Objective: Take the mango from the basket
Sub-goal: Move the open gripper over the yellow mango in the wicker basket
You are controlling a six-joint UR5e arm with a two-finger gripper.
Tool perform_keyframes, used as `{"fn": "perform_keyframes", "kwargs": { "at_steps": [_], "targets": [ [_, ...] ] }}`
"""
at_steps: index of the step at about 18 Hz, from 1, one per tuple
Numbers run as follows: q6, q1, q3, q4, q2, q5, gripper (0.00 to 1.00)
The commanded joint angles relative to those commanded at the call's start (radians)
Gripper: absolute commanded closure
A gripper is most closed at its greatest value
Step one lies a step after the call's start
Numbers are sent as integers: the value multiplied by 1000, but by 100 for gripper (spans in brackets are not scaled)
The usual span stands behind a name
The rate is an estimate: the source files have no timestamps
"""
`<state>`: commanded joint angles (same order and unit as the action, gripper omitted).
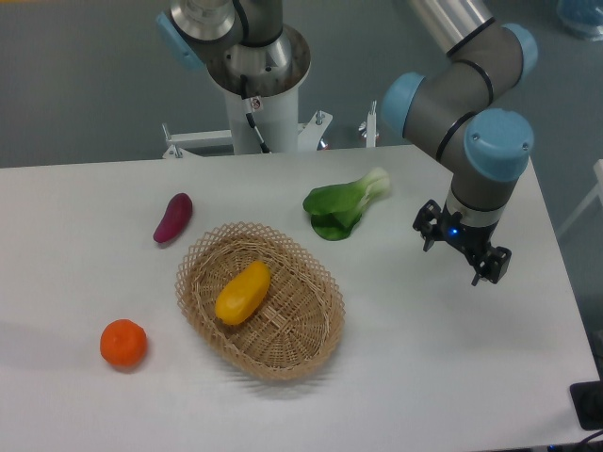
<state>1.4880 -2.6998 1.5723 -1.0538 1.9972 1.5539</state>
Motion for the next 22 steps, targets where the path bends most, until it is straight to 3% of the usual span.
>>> {"fn": "perform_keyframes", "kwargs": {
  "at_steps": [16, 22],
  "targets": [
    [-91, 69, 5, -15, -12, 0, 0],
    [-158, 115, 52, -14, -46, -2, 0]
  ]
}}
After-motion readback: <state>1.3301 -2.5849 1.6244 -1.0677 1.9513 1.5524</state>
